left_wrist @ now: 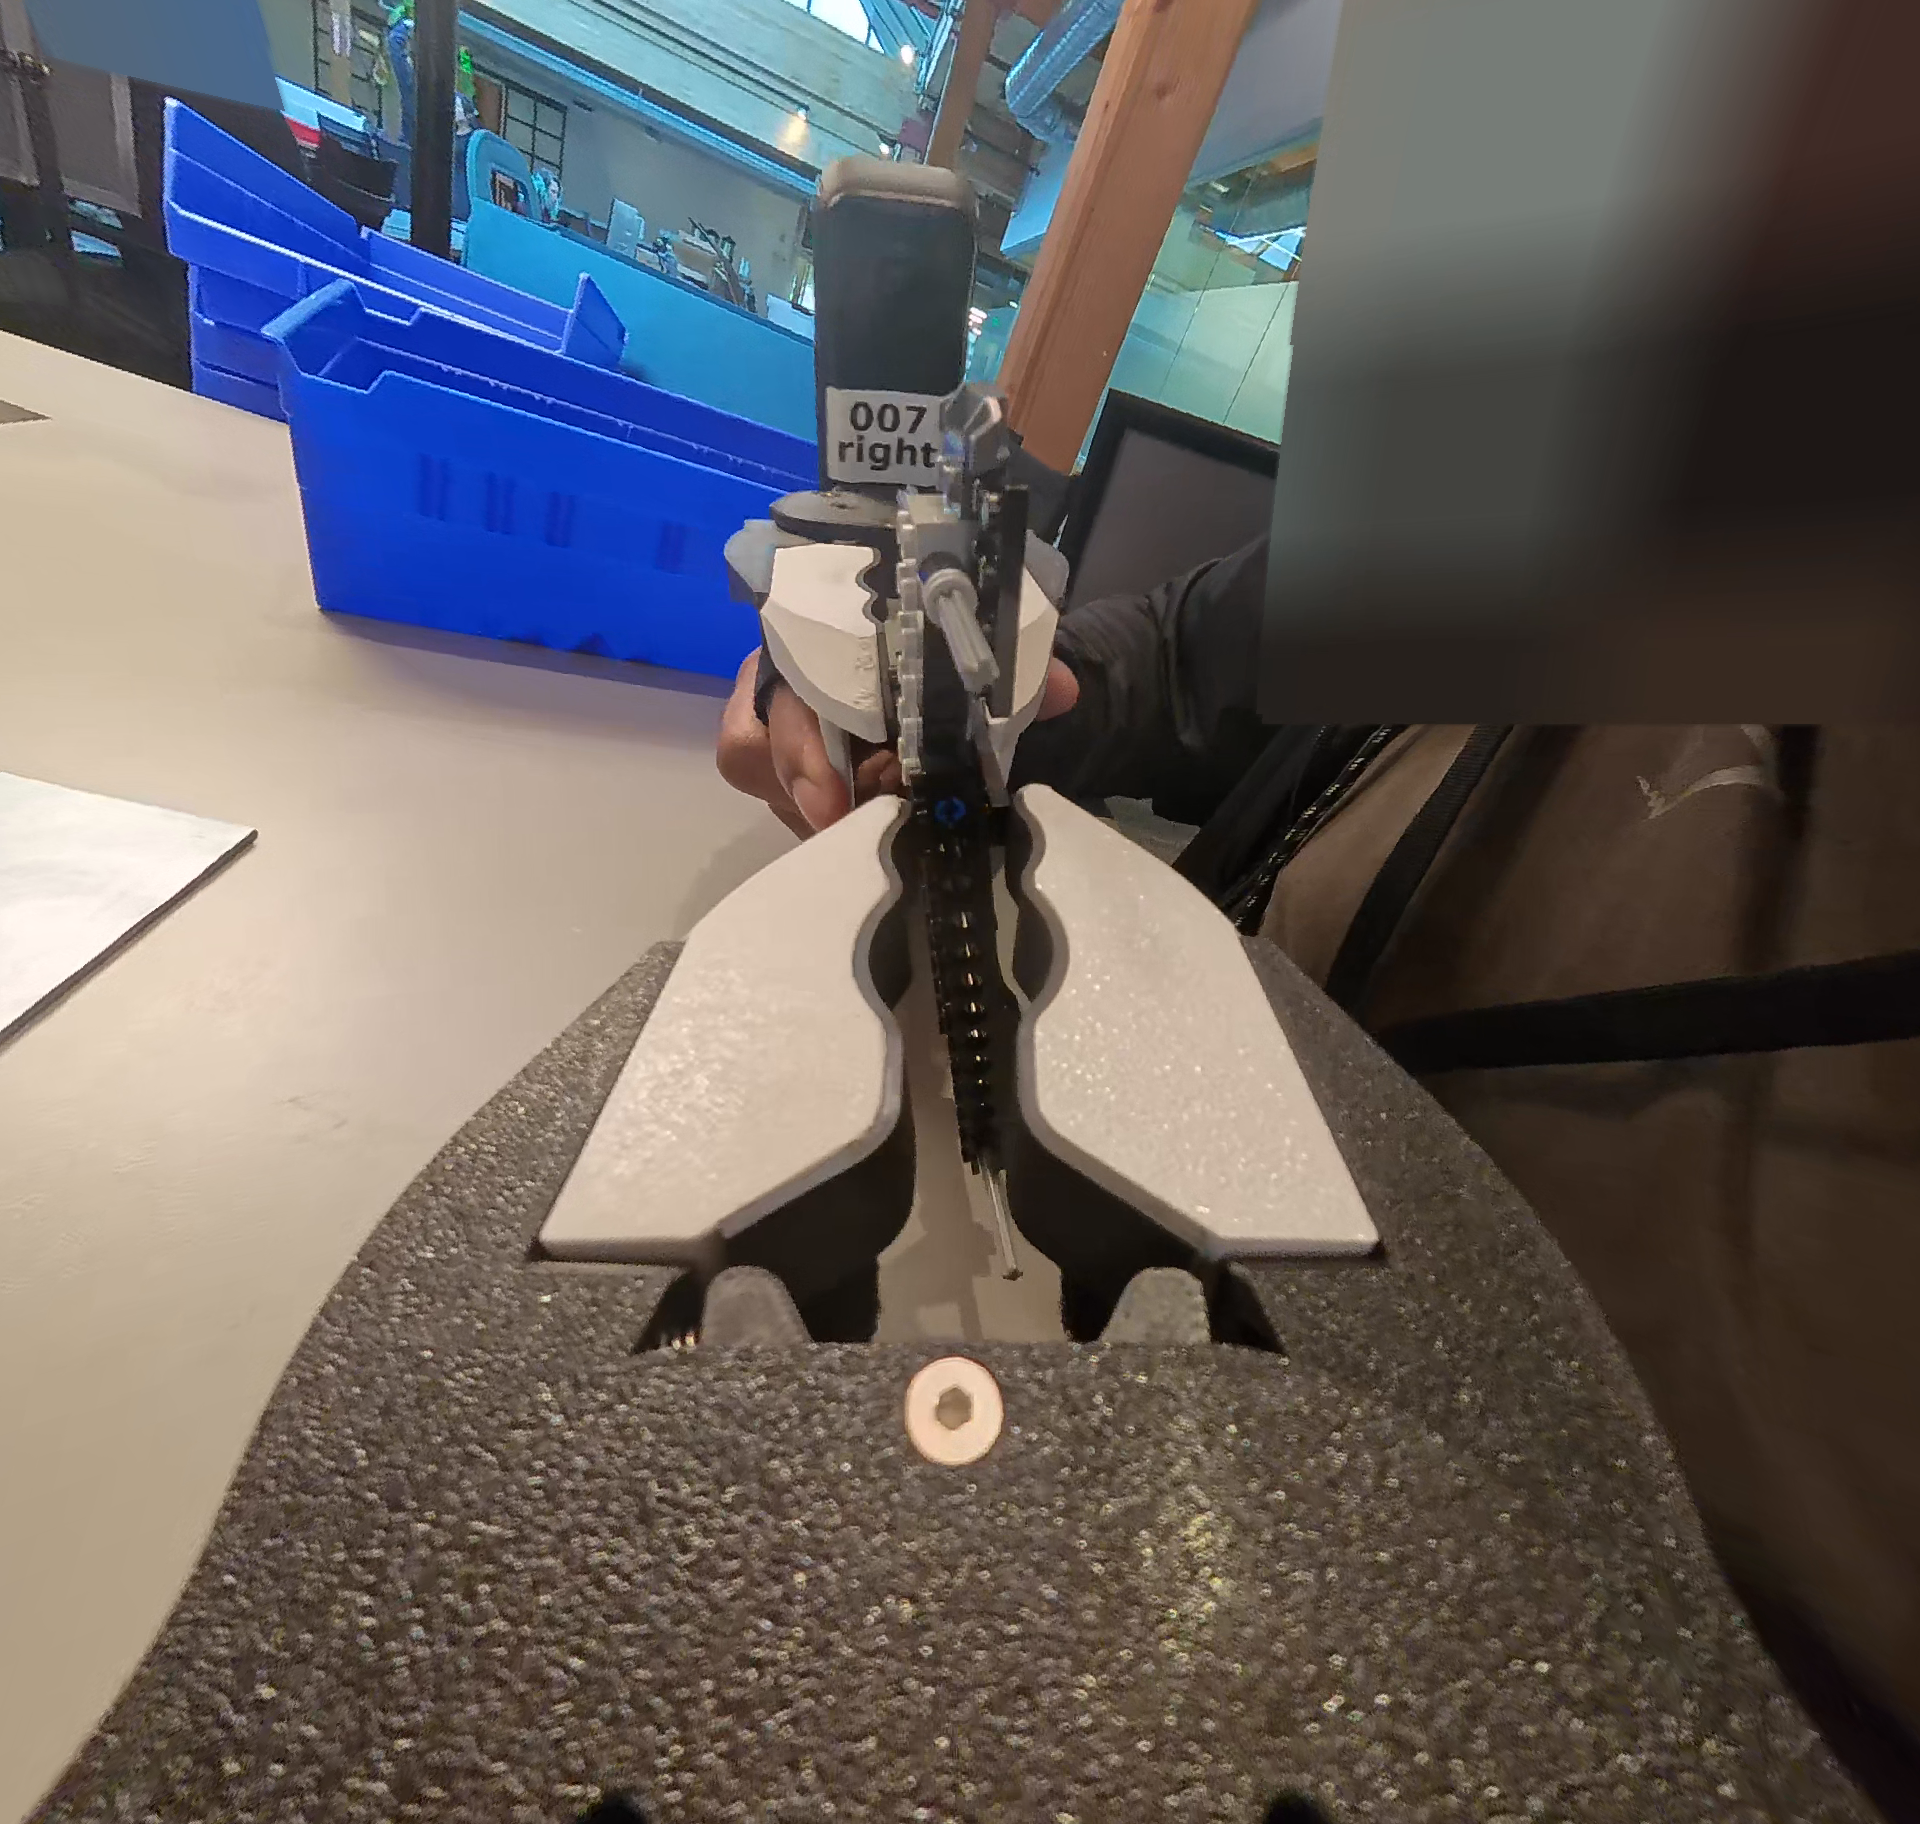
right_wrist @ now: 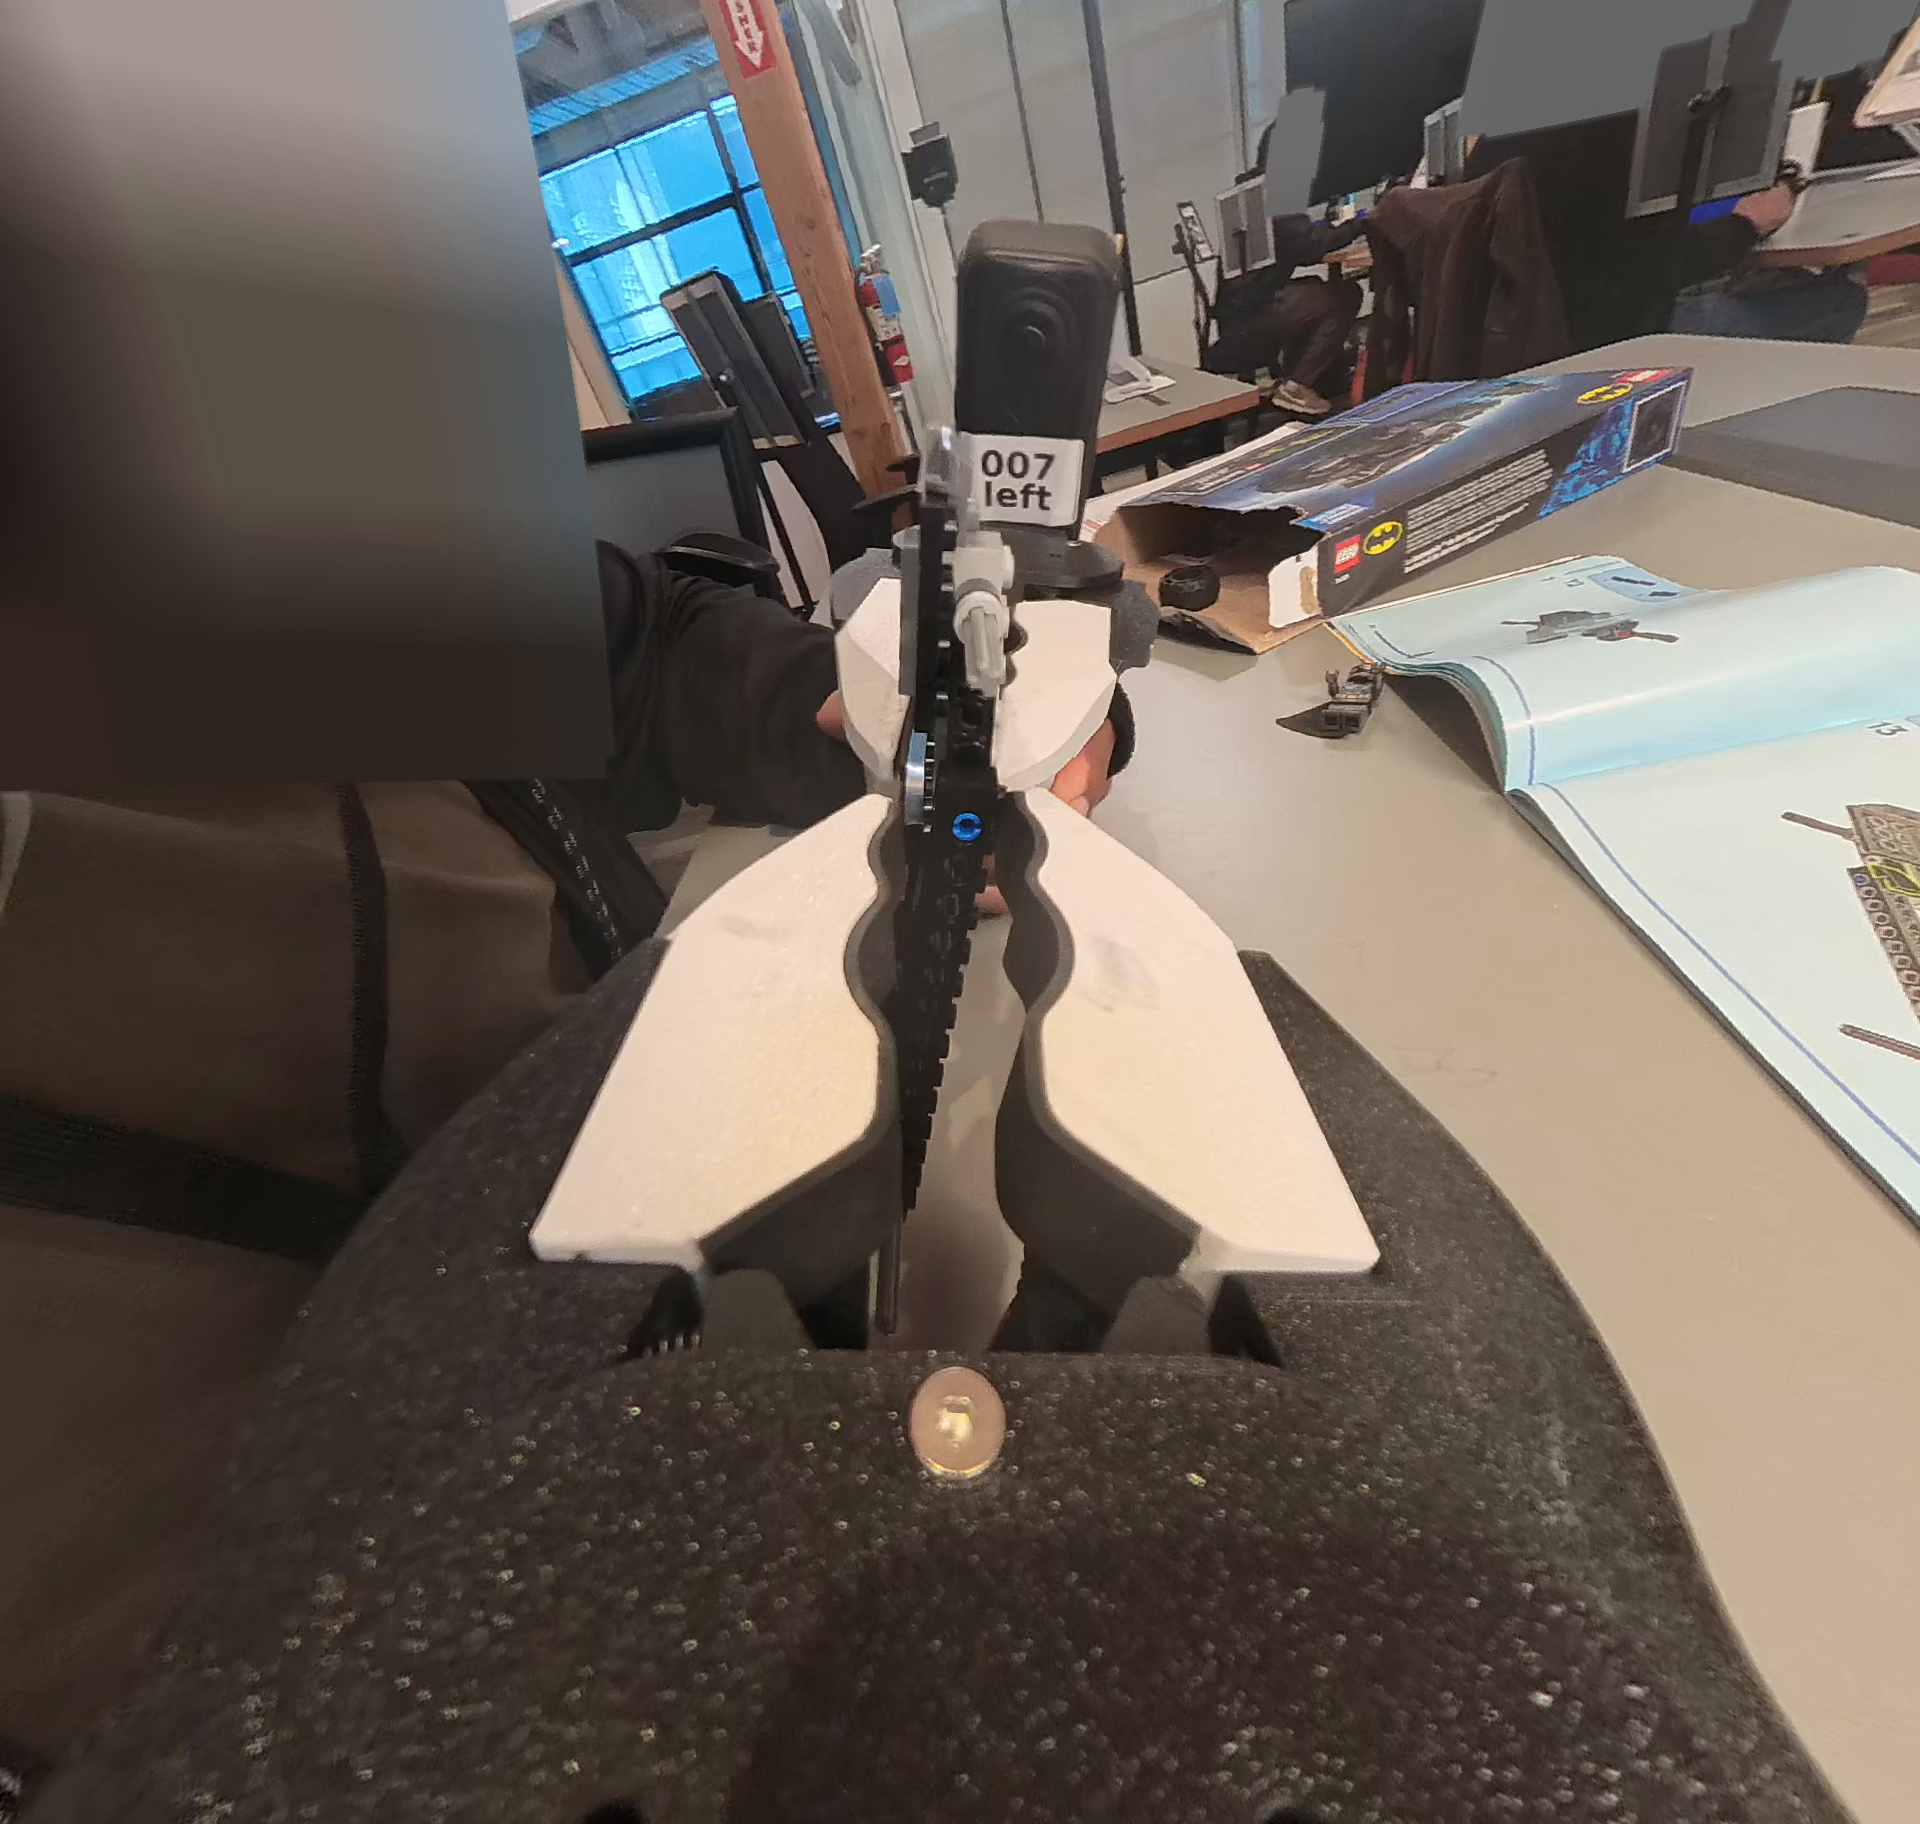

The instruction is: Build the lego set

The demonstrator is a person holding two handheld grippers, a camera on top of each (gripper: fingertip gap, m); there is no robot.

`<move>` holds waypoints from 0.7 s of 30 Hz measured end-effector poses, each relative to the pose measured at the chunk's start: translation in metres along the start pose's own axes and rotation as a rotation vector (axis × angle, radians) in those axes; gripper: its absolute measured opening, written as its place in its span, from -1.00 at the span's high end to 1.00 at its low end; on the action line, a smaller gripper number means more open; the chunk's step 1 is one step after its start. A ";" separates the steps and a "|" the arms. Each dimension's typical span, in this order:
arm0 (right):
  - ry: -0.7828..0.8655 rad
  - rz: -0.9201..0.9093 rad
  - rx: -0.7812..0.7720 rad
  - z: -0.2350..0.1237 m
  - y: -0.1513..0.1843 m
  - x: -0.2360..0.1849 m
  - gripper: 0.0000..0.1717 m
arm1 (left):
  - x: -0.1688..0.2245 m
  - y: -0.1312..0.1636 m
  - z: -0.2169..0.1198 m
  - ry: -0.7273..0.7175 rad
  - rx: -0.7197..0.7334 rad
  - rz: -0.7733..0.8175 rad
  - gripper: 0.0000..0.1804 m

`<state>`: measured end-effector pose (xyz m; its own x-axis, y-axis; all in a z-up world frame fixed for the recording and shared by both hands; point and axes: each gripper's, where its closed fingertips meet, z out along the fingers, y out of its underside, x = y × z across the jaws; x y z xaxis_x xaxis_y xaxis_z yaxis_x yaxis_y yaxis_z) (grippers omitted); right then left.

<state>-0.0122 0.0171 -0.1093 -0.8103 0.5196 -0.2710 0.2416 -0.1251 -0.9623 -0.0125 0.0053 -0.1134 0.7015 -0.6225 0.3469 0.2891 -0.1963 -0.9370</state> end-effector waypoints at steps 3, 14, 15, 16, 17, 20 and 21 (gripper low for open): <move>0.000 -0.015 -0.005 -0.001 0.001 0.000 0.81 | 0.000 0.001 0.001 -0.015 -0.013 0.023 0.83; 0.072 -0.012 -0.005 -0.001 0.002 0.012 0.82 | -0.013 -0.001 -0.001 -0.088 0.000 -0.007 0.78; 0.079 -0.027 -0.010 -0.001 0.002 0.012 0.82 | -0.014 -0.001 0.000 -0.094 0.001 -0.005 0.77; 0.087 -0.044 -0.020 0.000 0.003 0.012 0.82 | -0.013 -0.001 0.000 -0.098 0.003 0.001 0.77; 0.093 -0.057 -0.026 0.001 0.004 0.011 0.82 | -0.013 -0.001 0.001 -0.098 -0.001 0.006 0.76; 0.085 -0.045 -0.004 0.001 0.001 0.009 0.82 | -0.012 0.002 0.003 -0.106 -0.020 0.021 0.77; 0.083 -0.042 -0.001 0.001 0.001 0.009 0.82 | -0.012 0.002 0.004 -0.114 -0.023 0.027 0.77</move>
<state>-0.0202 0.0208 -0.1128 -0.7724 0.5931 -0.2274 0.2087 -0.1012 -0.9727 -0.0181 0.0152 -0.1193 0.7786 -0.5381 0.3229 0.2548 -0.1991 -0.9463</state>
